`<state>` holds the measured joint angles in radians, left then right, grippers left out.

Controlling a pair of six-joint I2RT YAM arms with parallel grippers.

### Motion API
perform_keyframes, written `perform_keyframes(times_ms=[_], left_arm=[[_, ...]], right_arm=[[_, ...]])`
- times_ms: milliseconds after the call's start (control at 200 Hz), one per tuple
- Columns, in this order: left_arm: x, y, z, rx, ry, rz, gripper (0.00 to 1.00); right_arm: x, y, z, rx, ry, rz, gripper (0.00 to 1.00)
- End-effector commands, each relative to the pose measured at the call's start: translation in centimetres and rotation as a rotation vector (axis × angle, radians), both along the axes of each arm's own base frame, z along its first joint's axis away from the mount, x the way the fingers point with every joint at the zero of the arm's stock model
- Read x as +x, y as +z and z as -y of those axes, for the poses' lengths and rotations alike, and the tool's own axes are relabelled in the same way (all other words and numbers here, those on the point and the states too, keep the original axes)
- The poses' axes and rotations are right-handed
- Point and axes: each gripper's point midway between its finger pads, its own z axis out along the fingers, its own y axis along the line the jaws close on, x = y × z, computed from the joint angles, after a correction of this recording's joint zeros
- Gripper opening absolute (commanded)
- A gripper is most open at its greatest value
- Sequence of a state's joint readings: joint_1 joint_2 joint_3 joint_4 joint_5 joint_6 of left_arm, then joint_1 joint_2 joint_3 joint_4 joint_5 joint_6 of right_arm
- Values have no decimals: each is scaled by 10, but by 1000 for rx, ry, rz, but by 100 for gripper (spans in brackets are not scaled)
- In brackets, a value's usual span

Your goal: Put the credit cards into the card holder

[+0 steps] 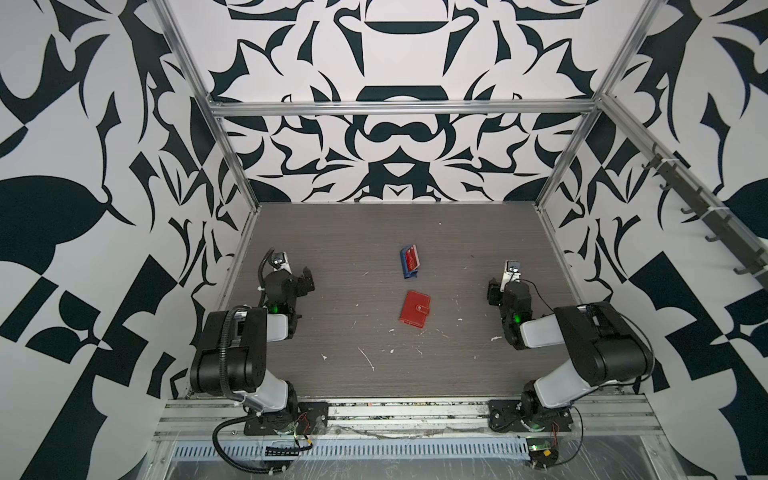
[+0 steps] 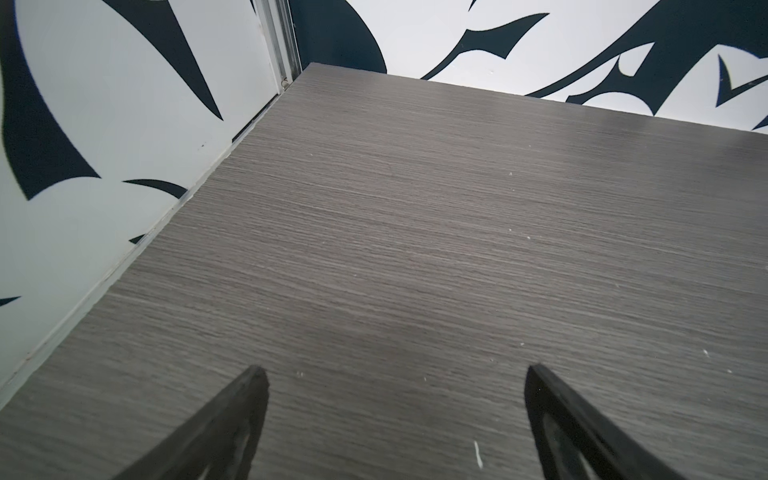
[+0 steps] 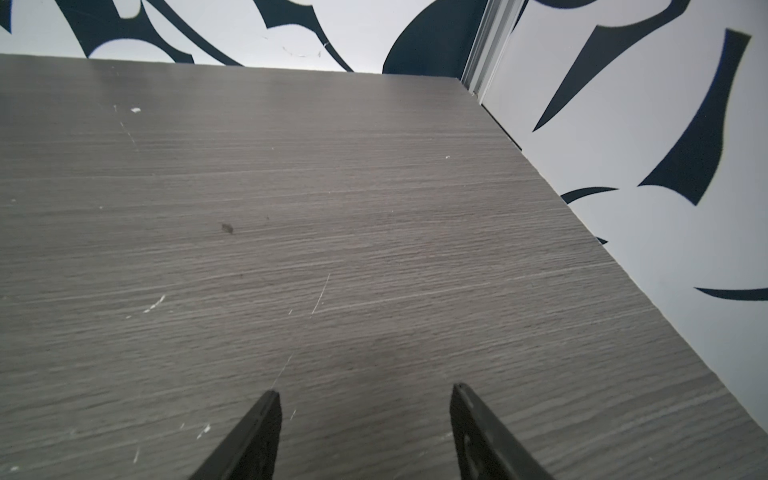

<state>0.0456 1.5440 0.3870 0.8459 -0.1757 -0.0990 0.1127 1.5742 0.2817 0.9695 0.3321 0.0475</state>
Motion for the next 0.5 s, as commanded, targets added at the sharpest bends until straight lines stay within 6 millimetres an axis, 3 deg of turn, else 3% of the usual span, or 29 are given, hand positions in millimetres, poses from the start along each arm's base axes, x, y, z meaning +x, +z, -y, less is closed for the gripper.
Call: perform_keyframes(times_ms=[0,90,155,495], left_arm=[[3,5,0,-1,-1,28,100],[3,5,0,-2,-2,28,100],[2,5,-2,2,6,30,100],[2,5,-2,2,8,31,100]], right_arm=[[16,25,0,3,0,82,71],[16,24,-1,1,0,77,84],[17,25,-1,1,0,79,99],[16,25,1,-2,-5,79,100]])
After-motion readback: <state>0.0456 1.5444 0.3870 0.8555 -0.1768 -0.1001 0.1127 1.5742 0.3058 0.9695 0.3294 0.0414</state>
